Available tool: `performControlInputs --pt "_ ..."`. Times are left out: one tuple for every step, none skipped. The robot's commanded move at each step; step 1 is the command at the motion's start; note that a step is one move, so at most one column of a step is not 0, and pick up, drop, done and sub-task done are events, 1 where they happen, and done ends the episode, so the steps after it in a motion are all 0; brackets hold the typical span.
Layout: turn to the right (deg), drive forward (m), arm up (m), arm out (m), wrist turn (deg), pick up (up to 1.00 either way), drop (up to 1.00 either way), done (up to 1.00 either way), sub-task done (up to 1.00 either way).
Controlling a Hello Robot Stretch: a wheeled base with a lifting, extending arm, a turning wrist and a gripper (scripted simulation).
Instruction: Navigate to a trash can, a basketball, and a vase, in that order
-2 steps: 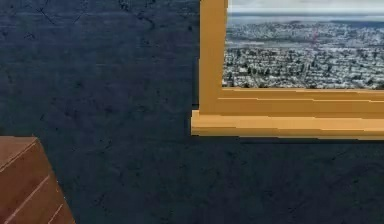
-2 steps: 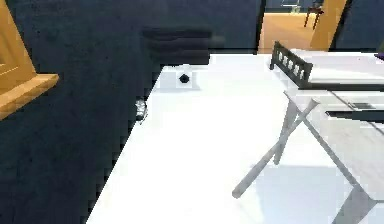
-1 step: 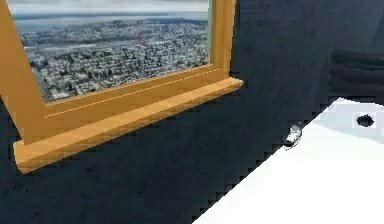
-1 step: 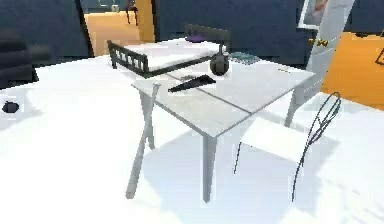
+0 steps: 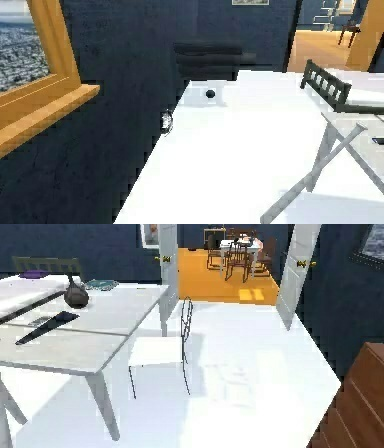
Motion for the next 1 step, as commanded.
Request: performControlInputs --pt "0.0 1.00 0.00 0.00 0.0 0.00 0.00 0.00 0.00"
